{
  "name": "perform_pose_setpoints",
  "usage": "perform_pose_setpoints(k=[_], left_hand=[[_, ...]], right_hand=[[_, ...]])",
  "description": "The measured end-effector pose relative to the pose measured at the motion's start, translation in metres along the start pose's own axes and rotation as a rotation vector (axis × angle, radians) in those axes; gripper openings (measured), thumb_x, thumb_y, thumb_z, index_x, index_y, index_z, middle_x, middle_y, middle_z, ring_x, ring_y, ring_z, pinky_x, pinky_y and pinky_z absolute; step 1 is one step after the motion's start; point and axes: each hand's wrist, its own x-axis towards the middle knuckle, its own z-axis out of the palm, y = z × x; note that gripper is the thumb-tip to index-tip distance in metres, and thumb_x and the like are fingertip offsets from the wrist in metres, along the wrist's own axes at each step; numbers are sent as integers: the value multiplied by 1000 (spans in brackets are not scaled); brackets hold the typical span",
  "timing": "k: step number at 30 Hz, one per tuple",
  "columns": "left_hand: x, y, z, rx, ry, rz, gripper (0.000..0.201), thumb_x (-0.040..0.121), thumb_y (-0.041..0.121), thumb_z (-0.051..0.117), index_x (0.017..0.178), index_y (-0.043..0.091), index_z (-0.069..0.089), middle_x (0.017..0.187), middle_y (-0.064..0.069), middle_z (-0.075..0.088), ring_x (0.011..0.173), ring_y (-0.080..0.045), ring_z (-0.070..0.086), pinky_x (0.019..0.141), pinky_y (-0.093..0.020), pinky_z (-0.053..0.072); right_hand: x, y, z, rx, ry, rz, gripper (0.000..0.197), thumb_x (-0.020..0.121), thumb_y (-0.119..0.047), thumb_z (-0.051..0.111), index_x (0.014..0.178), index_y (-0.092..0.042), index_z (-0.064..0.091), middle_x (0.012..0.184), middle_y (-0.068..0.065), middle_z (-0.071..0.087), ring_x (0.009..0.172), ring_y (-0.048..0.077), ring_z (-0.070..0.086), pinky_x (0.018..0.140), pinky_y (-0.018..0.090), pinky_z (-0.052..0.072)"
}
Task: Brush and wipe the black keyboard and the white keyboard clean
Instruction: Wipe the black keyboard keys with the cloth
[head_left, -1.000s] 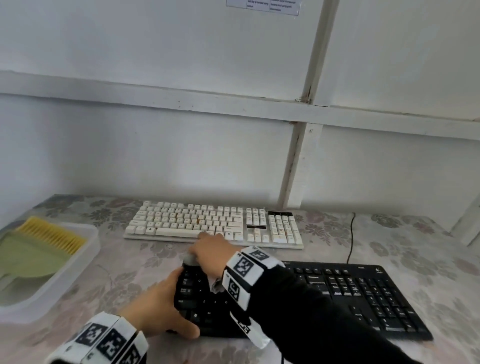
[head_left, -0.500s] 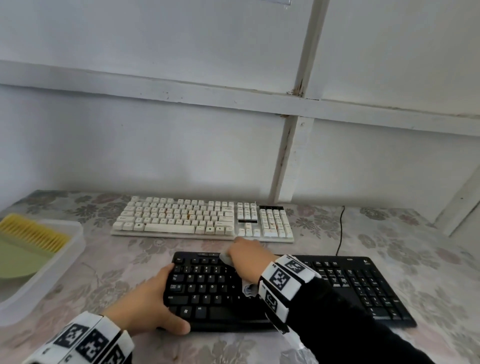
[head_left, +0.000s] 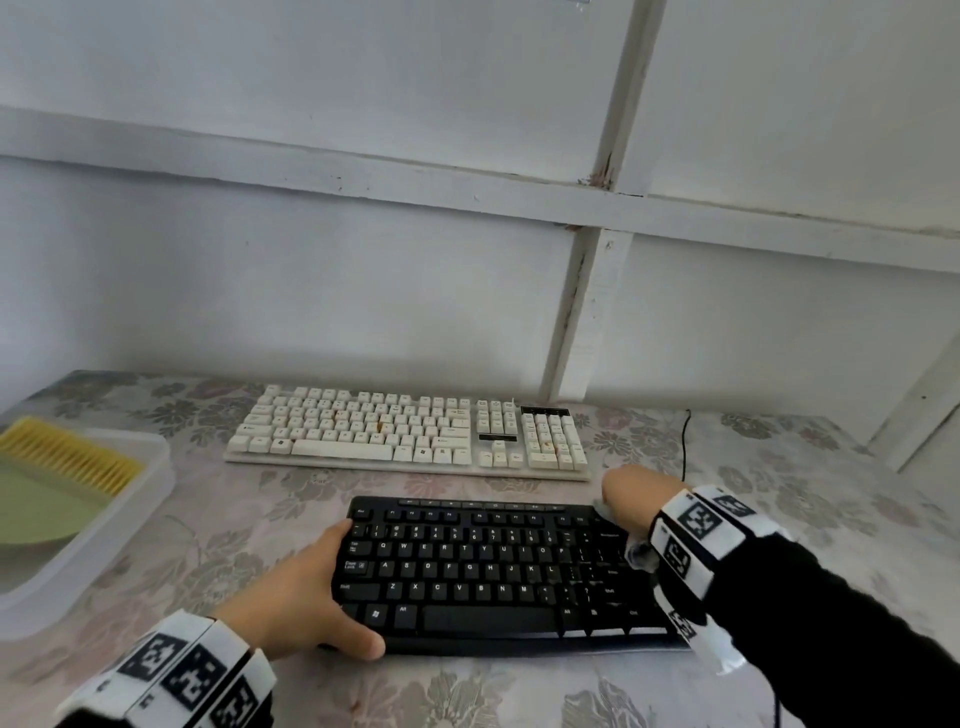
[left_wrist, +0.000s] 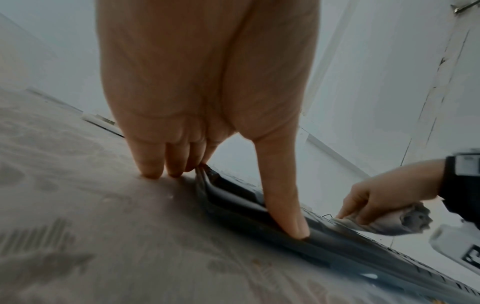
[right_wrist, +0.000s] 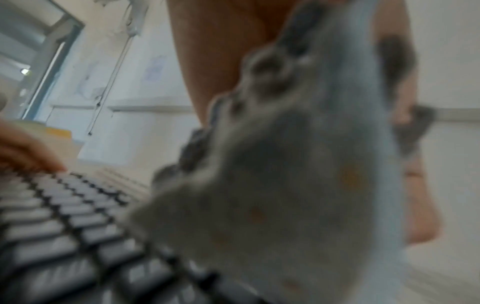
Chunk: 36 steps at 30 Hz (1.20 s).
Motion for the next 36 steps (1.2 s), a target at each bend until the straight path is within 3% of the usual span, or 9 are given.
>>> perform_pose_setpoints(k=[2,7,10,13,21,25,29,33,36], left_hand=[[-1,1,-1,12,-5,-11,109,58,20,87,140,33,17,103,25,51,93,5,50,76,-12,38],[-1,2,-3,34,2,-17,115,57,22,88,145,29,13,103,25,49,100,-2,50,84,-15,38],[-1,1,-4,42,-2,-6,118,56,24,88,145,29,12,104,25,48,102,-2,49,83,-13,39],[0,-1,-6,59,-18,-3,132,44,35,92,147,28,9,114,20,50,111,-7,49,95,-21,40],[3,-5,-2,27,8,2,117,58,21,87,146,28,10,102,27,44,101,-3,46,74,-10,35],[5,-9,-2,8,7,17,118,55,22,89,145,29,14,109,24,48,104,-2,48,83,-15,37],[4,-8,-1,-5,0,32,116,51,22,89,143,30,18,111,24,50,107,-2,50,90,-19,37],[3,-7,-1,-8,8,28,116,54,19,89,144,30,16,107,25,49,105,-3,49,90,-20,36],[4,-8,-2,-14,-9,14,122,49,25,89,145,30,15,111,23,49,108,-5,50,94,-21,37]], right_hand=[[7,-21,-8,80,10,-72,26,99,-20,40,107,-6,61,95,4,62,76,16,53,68,18,40],[15,-118,-32,409,112,-310,31,96,-22,48,67,-12,49,61,-1,44,53,11,44,56,18,42],[23,-168,-38,403,164,-394,32,95,-19,50,64,-10,47,63,1,42,57,16,45,77,29,52],[29,-189,-36,315,183,-459,17,91,-9,51,79,-5,62,82,9,55,86,28,59,87,37,49],[20,-169,-25,291,178,-451,26,92,-3,46,108,0,66,112,14,59,89,28,58,88,38,51],[13,-143,-18,267,171,-415,24,96,-8,43,93,1,65,96,10,58,81,25,55,91,38,51],[14,-113,-12,367,99,-299,36,99,-24,41,114,0,62,112,13,63,95,27,64,96,38,49],[15,-79,0,360,126,-251,35,98,-26,44,69,-11,57,72,0,55,60,11,53,92,33,51],[12,-57,5,379,122,-196,25,97,-18,47,100,-6,68,103,7,67,87,19,65,94,30,50]])
